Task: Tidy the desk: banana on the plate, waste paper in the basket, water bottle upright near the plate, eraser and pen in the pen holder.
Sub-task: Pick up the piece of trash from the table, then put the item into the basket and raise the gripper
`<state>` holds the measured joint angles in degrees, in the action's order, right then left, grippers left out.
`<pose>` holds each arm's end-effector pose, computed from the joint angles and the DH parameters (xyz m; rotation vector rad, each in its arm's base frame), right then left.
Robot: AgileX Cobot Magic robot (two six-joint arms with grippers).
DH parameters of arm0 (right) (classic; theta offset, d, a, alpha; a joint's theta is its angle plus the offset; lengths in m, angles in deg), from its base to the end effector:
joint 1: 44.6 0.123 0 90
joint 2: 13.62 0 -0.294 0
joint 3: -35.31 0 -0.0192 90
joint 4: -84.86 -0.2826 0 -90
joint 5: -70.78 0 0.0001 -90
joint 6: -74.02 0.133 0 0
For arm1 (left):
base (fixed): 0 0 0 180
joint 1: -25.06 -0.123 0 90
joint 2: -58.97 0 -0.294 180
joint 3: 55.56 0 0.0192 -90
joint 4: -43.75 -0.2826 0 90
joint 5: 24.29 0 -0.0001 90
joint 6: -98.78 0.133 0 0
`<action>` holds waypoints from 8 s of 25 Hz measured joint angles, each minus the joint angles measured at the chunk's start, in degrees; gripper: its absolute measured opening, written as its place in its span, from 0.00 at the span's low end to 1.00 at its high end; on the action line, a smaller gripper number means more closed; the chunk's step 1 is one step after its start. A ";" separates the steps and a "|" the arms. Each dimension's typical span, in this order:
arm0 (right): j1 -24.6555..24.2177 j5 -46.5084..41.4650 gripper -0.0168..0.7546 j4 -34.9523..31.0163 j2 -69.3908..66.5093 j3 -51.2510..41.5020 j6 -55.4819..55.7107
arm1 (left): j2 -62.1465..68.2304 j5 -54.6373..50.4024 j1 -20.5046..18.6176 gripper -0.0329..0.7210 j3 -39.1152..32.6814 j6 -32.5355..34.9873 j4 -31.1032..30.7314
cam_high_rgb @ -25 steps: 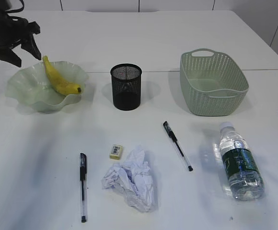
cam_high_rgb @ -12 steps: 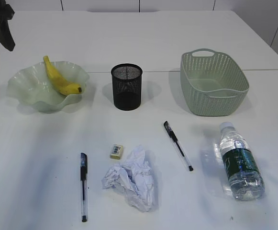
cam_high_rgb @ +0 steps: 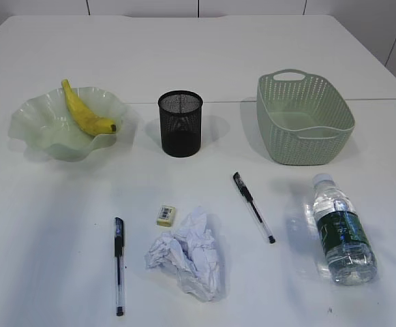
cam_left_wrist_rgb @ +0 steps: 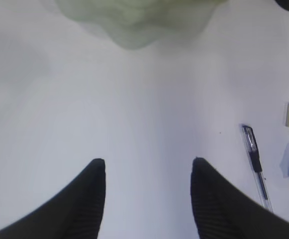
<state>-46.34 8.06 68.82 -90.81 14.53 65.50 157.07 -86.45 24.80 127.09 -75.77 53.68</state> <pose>0.2627 0.0247 0.2685 -0.0440 2.7648 0.3328 0.3754 -0.0186 0.2851 0.0545 2.7362 -0.2049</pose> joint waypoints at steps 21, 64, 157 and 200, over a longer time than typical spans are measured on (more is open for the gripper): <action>23.63 3.22 0.62 1.10 -11.49 8.88 0.43 | -29.13 2.57 0.00 0.55 -29.88 0.04 1.87; 47.61 14.81 0.71 12.82 -37.86 19.83 2.45 | -30.14 2.06 0.00 0.55 -29.88 0.04 4.55; 12.89 23.16 0.09 20.10 -41.02 41.35 9.20 | -30.14 4.31 0.00 0.55 -29.88 0.04 2.53; 9.89 28.91 0.44 21.26 -55.31 45.12 15.25 | -30.14 5.78 0.00 0.55 -29.88 0.04 2.34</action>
<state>-36.46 36.98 90.07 -146.13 59.65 80.75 126.94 -80.67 24.80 97.21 -75.73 56.02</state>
